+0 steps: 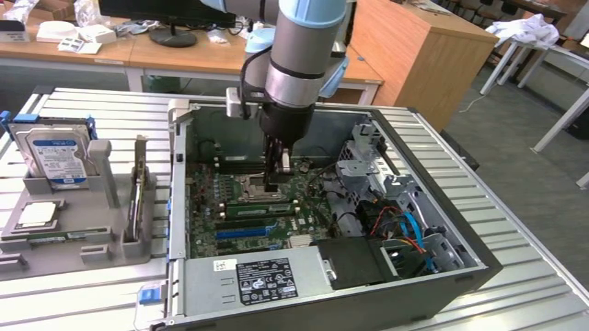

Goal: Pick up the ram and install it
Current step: 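Insert the ram into the slot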

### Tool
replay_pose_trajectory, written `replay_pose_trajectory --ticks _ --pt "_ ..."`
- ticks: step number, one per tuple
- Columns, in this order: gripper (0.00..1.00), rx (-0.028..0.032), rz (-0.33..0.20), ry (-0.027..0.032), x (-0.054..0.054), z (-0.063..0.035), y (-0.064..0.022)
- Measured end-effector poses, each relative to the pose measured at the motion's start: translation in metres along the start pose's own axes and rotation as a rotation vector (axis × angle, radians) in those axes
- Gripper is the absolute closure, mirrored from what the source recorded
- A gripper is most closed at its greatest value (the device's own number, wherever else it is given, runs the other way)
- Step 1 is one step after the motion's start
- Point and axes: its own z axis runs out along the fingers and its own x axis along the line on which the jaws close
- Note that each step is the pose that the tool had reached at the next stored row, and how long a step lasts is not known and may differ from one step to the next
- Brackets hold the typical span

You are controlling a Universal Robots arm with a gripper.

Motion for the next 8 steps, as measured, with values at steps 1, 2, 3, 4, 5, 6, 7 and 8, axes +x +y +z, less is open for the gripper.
replay_pose_trajectory --ticks 1,2,3,4,5,6,7,8 --pt "0.73 0.0000 0.000 0.0000 0.0000 0.0000 0.0000" --pt "0.73 -0.0001 0.000 0.0001 0.0000 -0.0001 0.0000" --pt "0.73 0.0000 0.000 0.0002 0.0000 -0.0001 0.0000" --pt "0.73 -0.0001 0.000 0.0002 0.0000 -0.0001 0.0000" --pt "0.73 -0.0001 0.000 0.0002 0.0000 -0.0001 0.0000" --pt "0.73 -0.0001 0.000 0.0002 0.0000 -0.0001 0.0000" --pt "0.73 -0.0001 0.000 0.0002 0.0000 -0.0001 0.0000" --pt "0.73 -0.0001 0.000 0.0002 0.0000 -0.0001 0.0000"
